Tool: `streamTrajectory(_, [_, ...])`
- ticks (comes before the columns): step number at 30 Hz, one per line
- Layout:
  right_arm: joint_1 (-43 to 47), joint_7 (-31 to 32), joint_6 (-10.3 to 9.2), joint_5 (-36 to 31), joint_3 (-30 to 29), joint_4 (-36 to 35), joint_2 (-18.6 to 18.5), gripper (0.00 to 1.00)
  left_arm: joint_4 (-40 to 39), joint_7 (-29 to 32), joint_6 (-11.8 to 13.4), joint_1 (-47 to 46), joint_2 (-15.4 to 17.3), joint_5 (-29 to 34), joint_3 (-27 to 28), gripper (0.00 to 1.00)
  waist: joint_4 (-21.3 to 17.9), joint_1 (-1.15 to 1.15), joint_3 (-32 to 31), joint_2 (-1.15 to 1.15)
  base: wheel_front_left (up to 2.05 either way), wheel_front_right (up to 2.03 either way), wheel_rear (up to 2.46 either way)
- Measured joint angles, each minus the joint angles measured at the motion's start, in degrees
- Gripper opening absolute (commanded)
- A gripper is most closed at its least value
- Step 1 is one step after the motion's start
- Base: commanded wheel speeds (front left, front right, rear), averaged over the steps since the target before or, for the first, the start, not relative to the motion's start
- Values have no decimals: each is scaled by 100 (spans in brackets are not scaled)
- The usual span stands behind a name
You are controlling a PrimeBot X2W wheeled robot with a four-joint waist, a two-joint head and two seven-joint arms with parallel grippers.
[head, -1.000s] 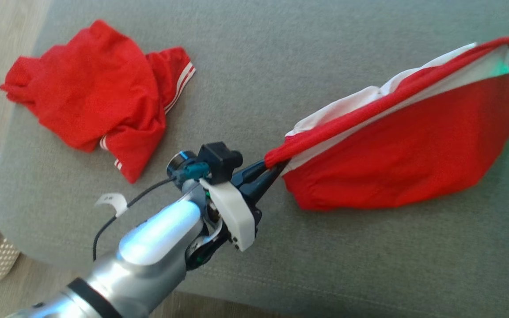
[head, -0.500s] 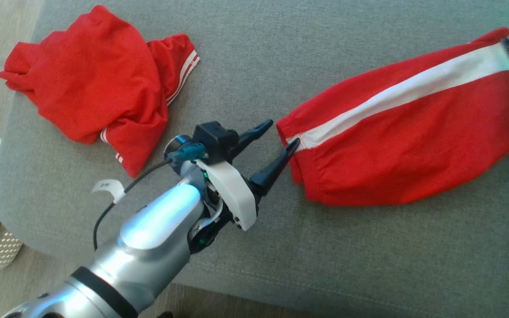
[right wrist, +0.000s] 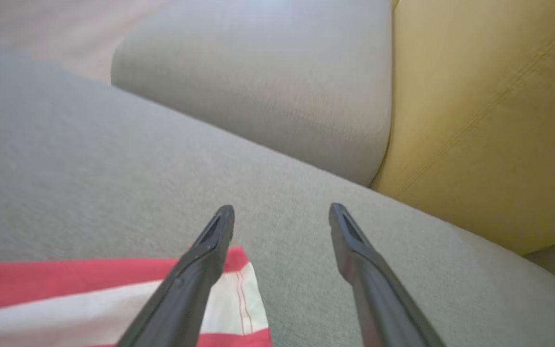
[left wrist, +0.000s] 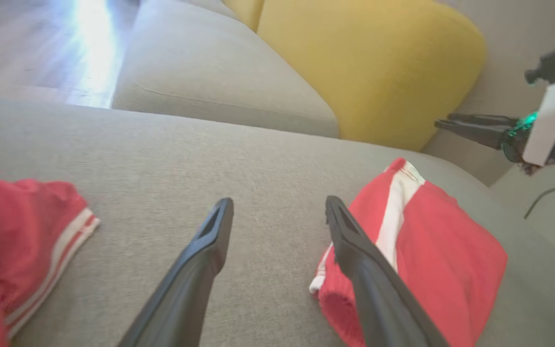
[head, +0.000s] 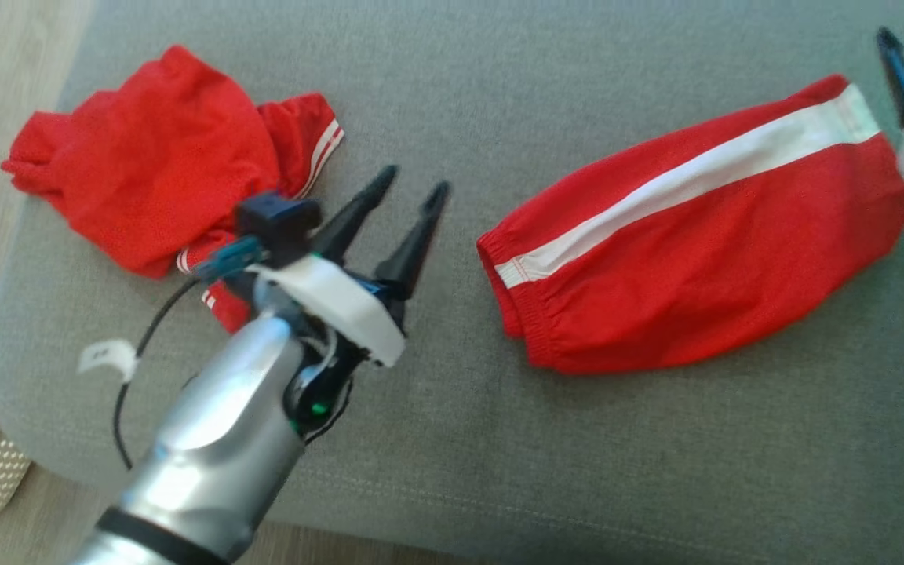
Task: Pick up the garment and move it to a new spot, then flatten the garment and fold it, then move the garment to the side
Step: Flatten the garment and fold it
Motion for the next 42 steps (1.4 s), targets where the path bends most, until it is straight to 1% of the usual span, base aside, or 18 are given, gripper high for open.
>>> streamTrajectory(5, [566, -719, 0, 7, -334, -166, 409, 100, -288, 0, 64, 494, -30, 198, 843, 100, -101, 0, -309, 0, 0, 0, 0])
streamTrajectory(6, [706, -847, 0, -8, -433, -204, 475, 100, -355, 0, 96, 593, -49, 247, 1021, 100, -125, 0, -374, 0, 0, 0, 0])
streamTrajectory(11, [1335, -1444, 0, -125, -892, -517, 826, 100, -679, -18, 99, 1130, -207, 528, 1780, 100, -261, 0, -682, 0, 0, 0, 0])
streamTrajectory(15, [1860, -1870, 0, -259, -1256, -901, 1143, 100, -837, -24, 94, 1582, -345, 761, 2219, 100, -376, 0, -893, 0, 0, 0, 0])
streamTrajectory(16, [1860, -1870, 0, -259, -1256, -901, 1143, 100, -837, -24, 94, 1582, -345, 761, 2219, 100, -376, 0, -893, 0, 0, 0, 0])
streamTrajectory(20, [2480, -2060, 0, -455, -1462, -1329, 1446, 100, -998, -24, 45, 1969, -446, 1005, 2541, 100, -491, 0, -1036, 0, 0, 0, 0])
streamTrajectory(25, [3280, -2257, 0, -825, -1729, -1669, 1700, 100, -1179, -24, -18, 2437, -561, 1239, 2604, 100, -584, 0, -1161, 0, 0, 0, 0])
streamTrajectory(27, [3562, -2307, 0, -895, -1873, -1792, 1860, 100, -1240, -24, -41, 2628, -588, 1337, 2665, 100, -605, 0, -1194, 0, 0, 0, 0])
streamTrajectory(31, [3981, -2306, 0, -1081, -1967, -1980, 2167, 100, -1240, -24, -58, 3025, -587, 1390, 2698, 100, -693, 0, -1241, 0, 0, 0, 0])
streamTrajectory(34, [4116, -2302, 0, -1083, -2186, -2081, 2267, 100, -1265, -24, -59, 3138, -589, 1311, 2672, 100, -720, 0, -1243, 0, 0, 0, 0])
streamTrajectory(38, [4105, -2093, 0, -1042, -2357, -2117, 2415, 100, -1312, -24, -62, 3096, -590, 1279, 2562, 100, -707, 0, -1169, 0, 0, 0, 0])
streamTrajectory(42, [3996, -1756, 0, -872, -2653, -1900, 2553, 100, -1345, -24, -64, 2939, -589, 1278, 2515, 100, -639, 0, -1048, 0, 0, 0, 0])
